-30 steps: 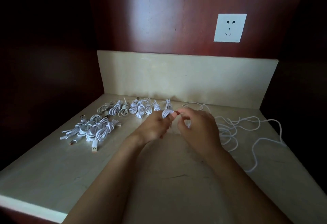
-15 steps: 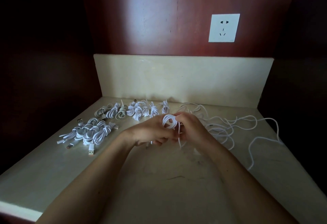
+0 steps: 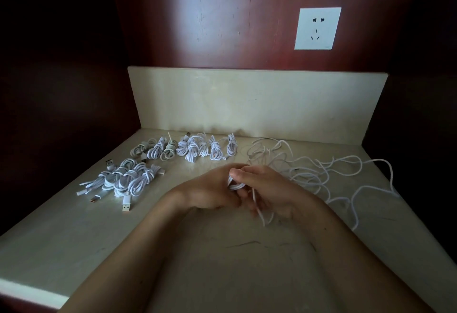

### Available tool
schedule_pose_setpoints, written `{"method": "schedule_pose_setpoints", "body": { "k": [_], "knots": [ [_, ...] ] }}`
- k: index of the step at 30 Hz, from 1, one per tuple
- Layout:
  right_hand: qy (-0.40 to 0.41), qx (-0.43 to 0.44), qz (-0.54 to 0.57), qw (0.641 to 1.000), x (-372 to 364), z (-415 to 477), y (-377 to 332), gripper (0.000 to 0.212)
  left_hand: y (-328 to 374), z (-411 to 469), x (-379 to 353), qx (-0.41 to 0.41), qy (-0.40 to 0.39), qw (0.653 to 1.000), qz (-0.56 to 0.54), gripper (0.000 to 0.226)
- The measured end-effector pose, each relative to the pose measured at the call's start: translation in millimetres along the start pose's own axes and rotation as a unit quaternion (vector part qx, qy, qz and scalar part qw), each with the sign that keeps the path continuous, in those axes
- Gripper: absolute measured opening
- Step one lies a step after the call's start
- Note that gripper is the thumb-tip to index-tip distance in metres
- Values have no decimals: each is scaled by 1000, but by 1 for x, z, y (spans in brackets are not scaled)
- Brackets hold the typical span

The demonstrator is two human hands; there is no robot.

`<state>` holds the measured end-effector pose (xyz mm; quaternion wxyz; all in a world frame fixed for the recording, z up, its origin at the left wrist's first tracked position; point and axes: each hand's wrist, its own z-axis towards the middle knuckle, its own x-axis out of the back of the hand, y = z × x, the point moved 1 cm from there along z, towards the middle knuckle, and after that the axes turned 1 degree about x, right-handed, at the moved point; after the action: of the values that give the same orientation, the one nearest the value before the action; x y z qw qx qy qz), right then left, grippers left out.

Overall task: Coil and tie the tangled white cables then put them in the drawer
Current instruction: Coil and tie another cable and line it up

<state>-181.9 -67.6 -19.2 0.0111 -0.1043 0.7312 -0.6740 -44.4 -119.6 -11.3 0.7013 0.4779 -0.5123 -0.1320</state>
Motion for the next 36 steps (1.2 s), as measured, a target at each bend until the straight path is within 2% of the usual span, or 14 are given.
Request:
{"method": "schedule_pose_setpoints", "body": {
  "k": [3, 5, 9, 10, 12, 14, 16, 19, 22, 26, 29, 32, 36],
  "knots": [
    [19, -37, -2, 999, -5, -2, -4, 30, -7, 2, 0, -15, 38, 997, 66, 53],
    [80, -5, -51, 995, -10, 1, -6, 36, -9, 4, -1, 15, 82, 992, 94, 60],
    [205, 94, -163, 961, -15, 10, -4, 38, -11, 9, -10, -18, 174, 971, 161, 38],
    [219, 108, -169, 955, -14, 11, -5, 37, -10, 10, -12, -6, 208, 958, 196, 33],
    [231, 117, -148, 954, -10, 12, -6, 41, 0, 9, -14, 49, 282, 909, 302, 28],
    [228, 95, -90, 965, -7, 11, -9, 49, 6, 8, -16, 80, 315, 863, 386, 26],
    [222, 69, -53, 971, -6, 10, -10, 56, 7, 9, -16, 96, 327, 851, 400, 25],
    [216, 36, 36, 975, -7, 7, -12, 51, 3, 9, -10, 107, 330, 871, 349, 27],
    [201, 16, 84, 976, -8, 5, -13, 41, 1, 6, -5, 78, 319, 909, 257, 13],
    [200, 0, 127, 972, -4, 5, -12, 37, 3, 5, -8, 57, 325, 936, 123, 31],
    [170, 4, 160, 972, -4, 5, -12, 37, 5, 6, -10, 21, 362, 931, 34, 33],
    [164, 11, 162, 973, -8, 6, -12, 36, -3, 9, -7, -19, 427, 904, -17, 48],
    [171, 22, 155, 973, -13, 5, -16, 35, -6, 12, -4, -45, 430, 899, -74, 42]
  ]
}}
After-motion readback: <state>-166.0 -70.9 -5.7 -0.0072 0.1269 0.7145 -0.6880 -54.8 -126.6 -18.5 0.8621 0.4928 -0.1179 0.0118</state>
